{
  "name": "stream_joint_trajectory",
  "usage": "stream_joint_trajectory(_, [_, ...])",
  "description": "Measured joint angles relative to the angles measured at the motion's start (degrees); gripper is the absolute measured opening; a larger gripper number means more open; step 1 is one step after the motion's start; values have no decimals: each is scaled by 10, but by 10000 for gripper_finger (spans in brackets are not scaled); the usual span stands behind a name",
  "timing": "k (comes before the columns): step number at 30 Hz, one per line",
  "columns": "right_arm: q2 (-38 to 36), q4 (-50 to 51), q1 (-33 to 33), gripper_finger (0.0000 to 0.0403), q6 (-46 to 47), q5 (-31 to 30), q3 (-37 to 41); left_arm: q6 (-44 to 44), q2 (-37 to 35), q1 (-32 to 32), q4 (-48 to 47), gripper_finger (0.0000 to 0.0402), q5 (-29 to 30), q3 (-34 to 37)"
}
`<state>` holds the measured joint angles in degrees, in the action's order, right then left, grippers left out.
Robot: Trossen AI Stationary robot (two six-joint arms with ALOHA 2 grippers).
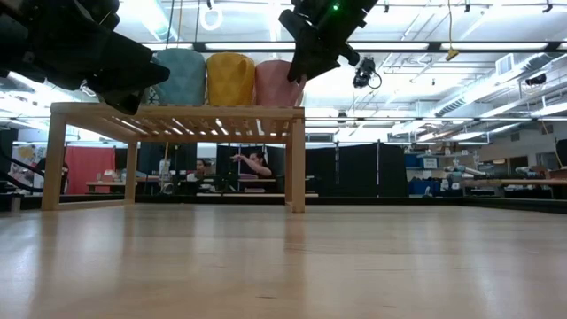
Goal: Place coffee mugs
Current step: Return to Home Position
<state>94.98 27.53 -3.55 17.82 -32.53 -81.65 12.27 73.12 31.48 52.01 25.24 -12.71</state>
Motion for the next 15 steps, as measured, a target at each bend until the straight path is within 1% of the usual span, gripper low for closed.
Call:
stream_joint_trajectory(8, [-2, 0, 0, 133, 0, 0, 0, 2, 0, 0, 0, 148, 0, 0])
stream_joint_trajectory(15, [-35, -5, 0, 134, 0, 40, 0, 1, 0, 0, 0, 148, 0, 0])
